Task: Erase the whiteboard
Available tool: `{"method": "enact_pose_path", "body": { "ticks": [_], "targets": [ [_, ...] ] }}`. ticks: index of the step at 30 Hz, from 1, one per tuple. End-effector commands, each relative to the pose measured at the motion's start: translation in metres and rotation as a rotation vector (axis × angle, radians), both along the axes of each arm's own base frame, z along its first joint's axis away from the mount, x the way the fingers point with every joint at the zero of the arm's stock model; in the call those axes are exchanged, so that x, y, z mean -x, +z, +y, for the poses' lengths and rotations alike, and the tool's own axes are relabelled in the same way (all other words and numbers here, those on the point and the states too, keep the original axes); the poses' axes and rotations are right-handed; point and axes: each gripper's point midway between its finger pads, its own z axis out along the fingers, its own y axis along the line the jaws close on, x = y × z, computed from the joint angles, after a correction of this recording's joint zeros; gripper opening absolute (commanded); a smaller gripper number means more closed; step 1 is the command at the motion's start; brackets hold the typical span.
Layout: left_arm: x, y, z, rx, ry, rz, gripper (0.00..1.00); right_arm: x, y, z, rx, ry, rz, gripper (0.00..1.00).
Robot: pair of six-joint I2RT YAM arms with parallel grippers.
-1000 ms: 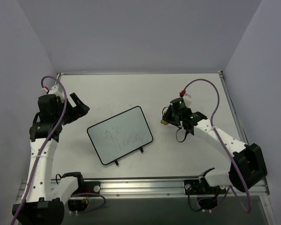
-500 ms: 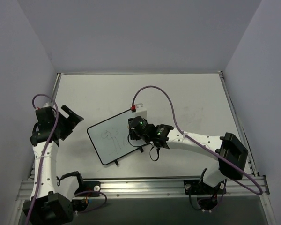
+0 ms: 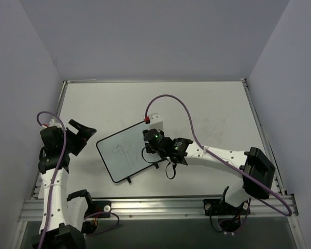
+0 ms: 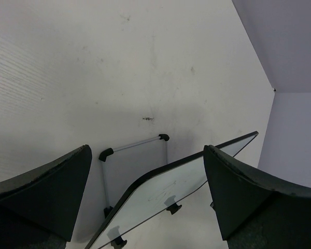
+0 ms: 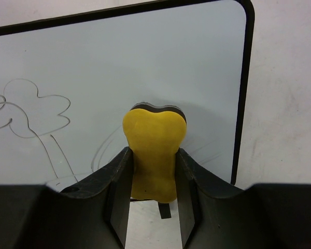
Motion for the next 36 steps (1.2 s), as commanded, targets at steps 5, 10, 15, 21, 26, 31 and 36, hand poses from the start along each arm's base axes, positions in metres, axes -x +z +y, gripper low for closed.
{"method": "enact_pose_path", "body": {
  "ticks": [5,10,15,21,26,31,36],
  "targets": [
    [-0.007,0.017,-0.004,0.008,-0.023,-0.137,0.99,-0.007,-0.004,0.007,0.025,0.005,-0.048,0.00],
    [0.003,0.012,-0.014,0.065,-0.022,-0.207,1.00,-0.005,-0.017,0.016,0.042,0.037,-0.033,0.00],
    [0.013,0.001,-0.019,0.114,0.005,-0.251,0.91,-0.003,-0.021,0.023,0.057,0.067,-0.034,0.00],
    [0.020,-0.011,-0.022,0.121,-0.001,-0.259,0.79,0.001,-0.013,0.030,0.064,0.092,-0.057,0.00],
    [0.027,-0.008,-0.027,0.117,-0.023,-0.283,0.67,0.005,-0.005,0.039,0.049,0.103,-0.071,0.00],
    [0.032,-0.011,-0.035,0.121,-0.072,-0.276,0.64,0.012,-0.004,0.051,0.039,0.116,-0.082,0.00],
    [0.033,-0.026,-0.038,0.128,-0.095,-0.239,0.57,0.019,-0.005,0.070,0.025,0.143,-0.094,0.00]
  ]
}}
